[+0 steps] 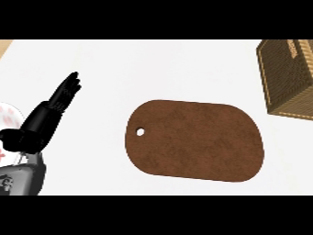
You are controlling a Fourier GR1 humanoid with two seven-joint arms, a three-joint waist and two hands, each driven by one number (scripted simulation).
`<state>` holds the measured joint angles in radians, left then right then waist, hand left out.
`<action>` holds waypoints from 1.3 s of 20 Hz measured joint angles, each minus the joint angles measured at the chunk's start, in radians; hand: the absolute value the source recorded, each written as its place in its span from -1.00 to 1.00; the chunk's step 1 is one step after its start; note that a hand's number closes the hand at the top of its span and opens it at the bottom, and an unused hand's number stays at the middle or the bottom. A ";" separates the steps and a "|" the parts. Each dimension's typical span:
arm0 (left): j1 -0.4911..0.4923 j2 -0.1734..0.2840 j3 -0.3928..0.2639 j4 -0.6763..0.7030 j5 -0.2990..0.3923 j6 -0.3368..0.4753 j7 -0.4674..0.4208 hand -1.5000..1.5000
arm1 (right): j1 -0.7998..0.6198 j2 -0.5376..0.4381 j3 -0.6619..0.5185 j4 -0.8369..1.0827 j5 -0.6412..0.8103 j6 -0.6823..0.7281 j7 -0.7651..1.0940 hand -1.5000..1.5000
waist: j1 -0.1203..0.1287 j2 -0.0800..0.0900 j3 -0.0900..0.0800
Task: Pick the tomato from the cutting board and place it in the basket
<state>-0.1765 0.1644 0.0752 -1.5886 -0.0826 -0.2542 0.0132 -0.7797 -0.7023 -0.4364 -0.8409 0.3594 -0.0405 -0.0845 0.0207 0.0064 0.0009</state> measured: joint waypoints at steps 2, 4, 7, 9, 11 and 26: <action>0.010 -0.007 -0.007 -0.007 -0.007 0.004 -0.005 0.00 | -0.010 -0.007 -0.002 0.059 0.009 -0.026 -0.055 1.00 | -0.001 0.000 0.000; 0.002 -0.010 -0.009 0.003 -0.013 0.008 -0.007 0.00 | -0.026 -0.018 -0.015 0.120 0.016 -0.066 -0.107 1.00 | 0.000 0.001 0.000; 0.000 -0.012 -0.010 -0.001 -0.010 0.006 -0.006 0.00 | -0.068 -0.029 -0.064 0.215 -0.014 -0.102 -0.155 -1.00 | 0.008 0.004 0.001; -0.008 -0.017 -0.016 -0.003 -0.014 0.008 0.000 0.00 | -0.090 -0.045 -0.084 0.286 -0.025 -0.110 -0.199 -1.00 | 0.010 0.005 0.001; -0.024 -0.015 -0.012 0.009 -0.013 0.009 0.005 0.00 | -0.111 -0.059 -0.089 0.343 -0.023 -0.120 -0.247 -1.00 | 0.011 0.006 0.001; -0.029 -0.009 0.000 0.010 -0.007 0.002 0.010 0.00 | -0.257 -0.174 -0.186 0.527 -0.136 -0.012 -0.286 -1.00 | 0.008 0.004 0.001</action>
<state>-0.2058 0.1553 0.0748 -1.5782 -0.0893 -0.2527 0.0236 -1.0372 -0.8758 -0.6225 -0.3138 0.2230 -0.0526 -0.3705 0.0284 0.0107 0.0016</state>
